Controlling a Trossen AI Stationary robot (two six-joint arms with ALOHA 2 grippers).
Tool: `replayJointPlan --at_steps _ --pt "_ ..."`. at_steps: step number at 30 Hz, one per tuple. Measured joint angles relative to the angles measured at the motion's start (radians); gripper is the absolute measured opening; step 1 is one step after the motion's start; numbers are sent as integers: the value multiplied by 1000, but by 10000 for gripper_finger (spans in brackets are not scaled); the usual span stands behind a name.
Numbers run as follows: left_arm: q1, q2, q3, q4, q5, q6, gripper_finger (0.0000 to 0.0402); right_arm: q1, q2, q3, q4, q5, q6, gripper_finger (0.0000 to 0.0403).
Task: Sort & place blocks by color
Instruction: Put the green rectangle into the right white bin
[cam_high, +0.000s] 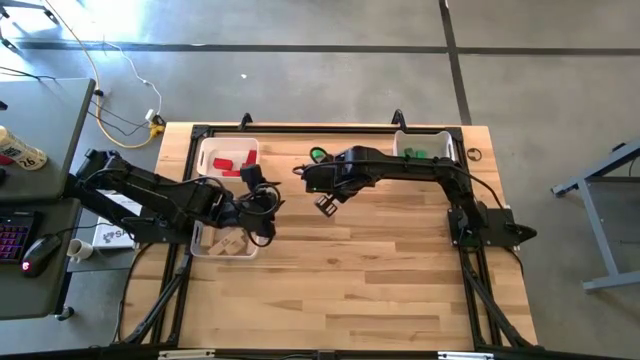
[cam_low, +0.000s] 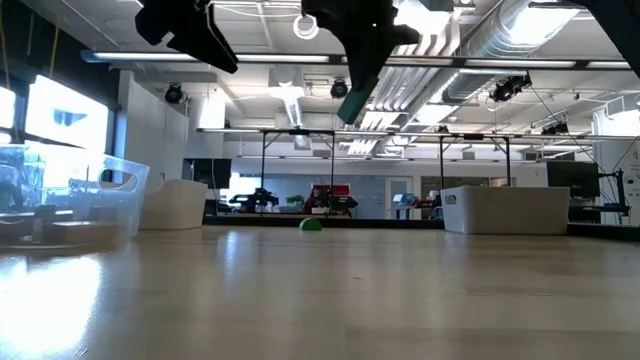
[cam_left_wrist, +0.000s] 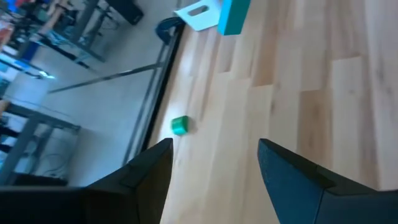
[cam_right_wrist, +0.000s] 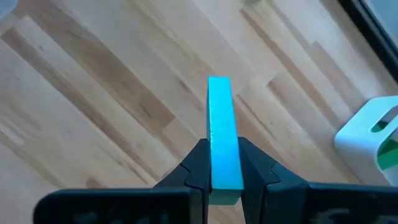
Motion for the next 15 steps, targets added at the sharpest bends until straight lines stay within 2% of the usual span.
replayJointPlan --at_steps 5,15 --pt "15 0 0 0 -39 6 219 0 0 0 0 44 -54 33" --pt "100 0 0 0 -41 0 218 -13 0 0 0 110 -152 34"
